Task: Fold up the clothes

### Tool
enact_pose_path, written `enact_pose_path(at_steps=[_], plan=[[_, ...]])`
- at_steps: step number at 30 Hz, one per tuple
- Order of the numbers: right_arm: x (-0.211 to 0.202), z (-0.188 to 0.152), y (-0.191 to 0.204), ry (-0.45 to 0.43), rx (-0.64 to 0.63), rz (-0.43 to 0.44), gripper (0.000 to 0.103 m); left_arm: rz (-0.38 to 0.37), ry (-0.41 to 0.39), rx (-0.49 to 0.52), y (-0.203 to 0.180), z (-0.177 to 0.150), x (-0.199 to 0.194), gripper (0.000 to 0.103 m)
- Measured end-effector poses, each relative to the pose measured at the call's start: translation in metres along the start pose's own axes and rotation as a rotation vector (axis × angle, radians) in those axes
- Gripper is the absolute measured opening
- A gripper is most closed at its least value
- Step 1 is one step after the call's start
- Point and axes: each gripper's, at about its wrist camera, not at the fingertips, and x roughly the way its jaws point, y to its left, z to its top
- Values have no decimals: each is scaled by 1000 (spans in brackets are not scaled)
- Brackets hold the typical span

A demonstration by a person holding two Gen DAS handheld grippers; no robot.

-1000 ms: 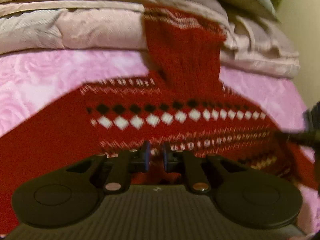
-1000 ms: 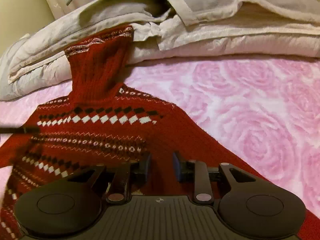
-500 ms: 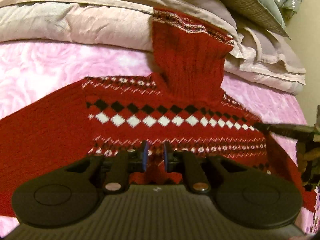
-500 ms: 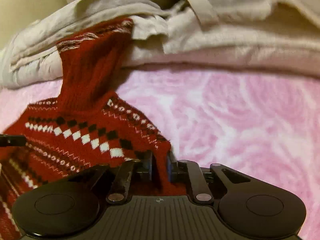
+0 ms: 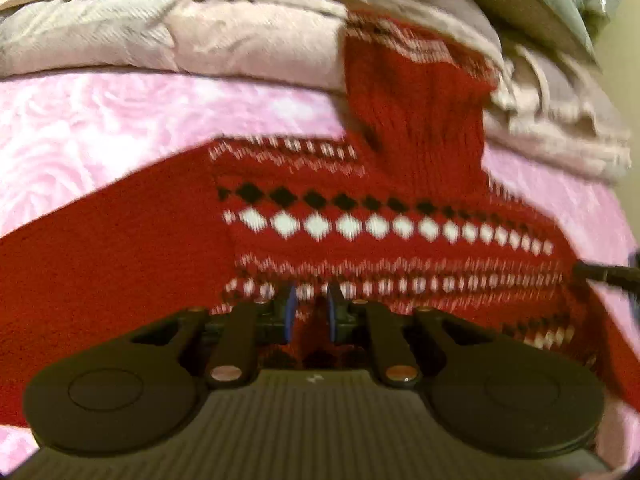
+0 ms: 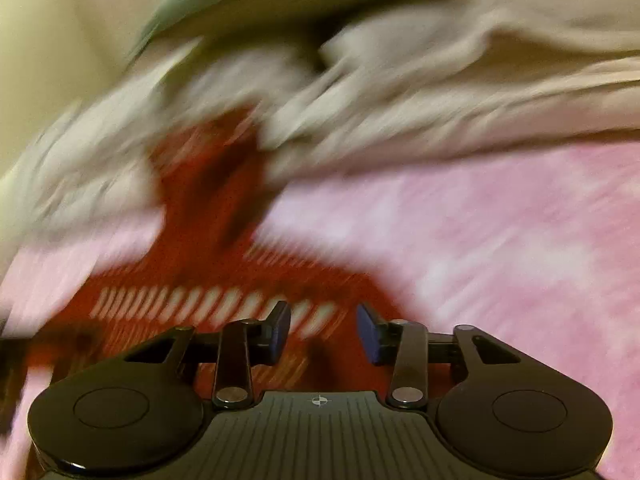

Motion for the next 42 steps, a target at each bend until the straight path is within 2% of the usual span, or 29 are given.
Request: enact_pose_path(at_steps=[1, 2, 3, 4, 6, 7, 10, 13, 17, 18, 20, 21, 23, 25, 26, 29, 32, 35, 37, 39, 40, 41, 42], plan=[[6, -14, 3, 61, -51, -25, 35, 5, 4, 19, -1, -3, -2, 11], [7, -26, 0, 81, -79, -60, 35, 9, 8, 38, -3, -6, -3, 11], [-2, -34, -10, 47, -57, -58, 35, 11, 13, 43, -2, -9, -6, 11], [-14, -38, -25, 19, 13, -71, 35, 6, 17, 27, 1, -11, -12, 11], [-41, -42, -53, -1, 134, -122, 23, 2, 19, 1, 5, -20, -25, 11], [-53, -45, -61, -6, 171, -142, 22, 0, 20, -11, 6, -26, -32, 11], [-84, -56, -57, 2, 206, -225, 33, -10, 15, -44, 5, -48, -55, 11], [-101, -68, -27, -16, 161, -190, 33, -15, 25, -72, -1, -80, -74, 11], [-89, -89, 32, 11, 70, -51, 34, 8, 62, -73, -11, -119, -93, 11], [-84, -95, 44, 39, 25, -47, 34, 18, 69, -67, -12, -129, -98, 11], [-74, -116, 54, 121, -18, -135, 34, 37, 79, -60, -13, -148, -110, 11], [-76, -127, 52, 136, -4, -163, 34, 46, 82, -69, -11, -158, -119, 11], [-97, -146, 41, 113, 84, -147, 34, 71, 107, -97, -7, -177, -140, 12], [-119, -163, 35, 163, 129, -134, 35, 109, 130, -129, -1, -199, -165, 13], [-130, -172, 33, 195, 145, -132, 47, 126, 141, -150, 3, -210, -177, 18], [-165, -204, 32, 261, 220, -116, 55, 167, 140, -225, 19, -239, -215, 30], [-187, -231, 40, 280, 321, -101, 56, 171, 140, -320, 38, -260, -239, 39], [-195, -250, 57, 256, 377, -130, 56, 136, 171, -370, 53, -276, -239, 39], [-200, -262, 68, 241, 414, -150, 56, 105, 192, -384, 60, -285, -233, 38], [-206, -275, 80, 225, 451, -169, 56, 82, 168, -358, 61, -291, -233, 34], [-208, -281, 86, 217, 470, -179, 56, 60, 162, -343, 61, -293, -234, 26], [-210, -285, 91, 218, 467, -190, 51, 38, 163, -329, 61, -295, -236, 3], [-209, -285, 97, 231, 433, -203, 37, 15, 164, -315, 61, -297, -238, 3]])
